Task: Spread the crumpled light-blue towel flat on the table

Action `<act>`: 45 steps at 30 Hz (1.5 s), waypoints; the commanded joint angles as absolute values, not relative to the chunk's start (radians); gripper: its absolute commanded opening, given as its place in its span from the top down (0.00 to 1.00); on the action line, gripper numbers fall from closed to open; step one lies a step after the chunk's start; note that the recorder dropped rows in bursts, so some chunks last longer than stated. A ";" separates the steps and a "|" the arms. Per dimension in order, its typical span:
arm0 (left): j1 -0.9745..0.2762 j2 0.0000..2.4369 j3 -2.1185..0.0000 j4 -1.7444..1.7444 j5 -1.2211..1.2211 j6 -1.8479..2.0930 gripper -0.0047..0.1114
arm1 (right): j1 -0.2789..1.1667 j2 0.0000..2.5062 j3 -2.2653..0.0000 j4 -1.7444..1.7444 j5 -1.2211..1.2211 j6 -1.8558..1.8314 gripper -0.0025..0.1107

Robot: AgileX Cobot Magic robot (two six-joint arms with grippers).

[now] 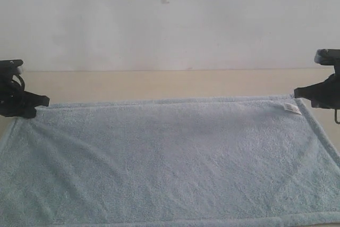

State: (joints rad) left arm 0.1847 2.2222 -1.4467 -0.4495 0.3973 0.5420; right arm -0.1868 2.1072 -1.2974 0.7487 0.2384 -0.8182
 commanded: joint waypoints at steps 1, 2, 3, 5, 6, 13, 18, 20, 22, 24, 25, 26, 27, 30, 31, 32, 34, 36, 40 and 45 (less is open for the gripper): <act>0.187 2.158 -1.460 -0.530 0.442 0.563 0.93 | -0.189 2.069 -1.339 0.756 0.333 -0.827 0.97; 0.187 2.123 -1.458 -0.565 0.456 0.580 0.93 | -0.189 2.061 -1.339 0.756 0.350 -0.827 0.97; 0.187 2.097 -1.454 -0.590 0.461 0.584 0.93 | -0.189 2.061 -1.339 0.756 0.366 -0.818 0.97; 0.187 2.052 -1.430 -0.625 0.462 0.584 0.93 | -0.189 2.074 -1.339 0.764 0.397 -0.818 0.97; 0.187 2.041 -1.416 -0.631 0.456 0.584 0.93 | -0.189 2.084 -1.339 0.766 0.403 -0.818 0.97; 0.187 2.037 -1.290 -0.774 0.389 0.786 0.93 | -0.189 2.199 -1.339 0.941 0.360 -1.017 0.97; 0.187 2.037 -1.290 -1.006 0.572 0.992 0.93 | -0.189 2.248 -1.341 0.955 0.268 -1.039 0.97; 0.187 2.035 -1.290 -1.066 0.622 1.074 0.93 | -0.189 2.261 -1.343 0.955 0.231 -1.039 0.97; 0.187 2.027 -1.290 -1.094 0.634 1.064 0.93 | -0.189 2.268 -1.355 0.955 0.205 -1.030 0.97; 0.187 2.015 -1.290 -1.096 0.634 1.044 0.93 | -0.189 2.270 -1.378 0.955 0.211 -1.029 0.97; 0.187 2.008 -1.290 -1.096 0.630 1.042 0.93 | -0.189 2.270 -1.391 0.955 0.233 -1.032 0.97; 0.187 1.997 -1.290 -1.092 0.627 1.039 0.93 | -0.189 2.270 -1.410 0.955 0.273 -1.032 0.97; 0.187 1.985 -1.290 -1.084 0.622 1.029 0.93 | -0.189 2.265 -1.430 0.955 0.322 -1.034 0.97; 0.187 1.924 -1.290 -1.015 0.622 0.939 0.93 | -0.189 2.229 -1.485 0.959 0.477 -1.036 0.97; 0.187 1.893 -1.290 -0.977 0.616 0.896 0.93 | -0.189 2.206 -1.495 0.962 0.517 -1.031 0.97; 0.187 1.857 -1.290 -0.939 0.602 0.856 0.93 | -0.189 2.177 -1.498 0.972 0.545 -1.020 0.97; 0.187 1.787 -1.290 -0.856 0.580 0.770 0.93 | -0.189 2.119 -1.495 0.982 0.594 -0.976 0.97; 0.187 1.712 -1.274 -0.764 0.547 0.654 0.93 | -0.189 2.055 -1.473 0.982 0.668 -0.928 0.97; 0.187 1.538 -1.169 -0.531 0.483 0.324 0.93 | -0.189 1.945 -1.348 0.978 0.736 -0.844 0.97; 0.187 1.305 -0.962 -0.184 0.481 0.119 0.93 | -0.189 1.703 -1.040 0.992 0.623 -0.790 0.97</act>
State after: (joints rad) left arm 0.1860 1.4209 -1.0538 -0.3625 0.4806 0.2248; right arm -0.1849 1.8351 -1.1759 0.9853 0.6861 -0.8167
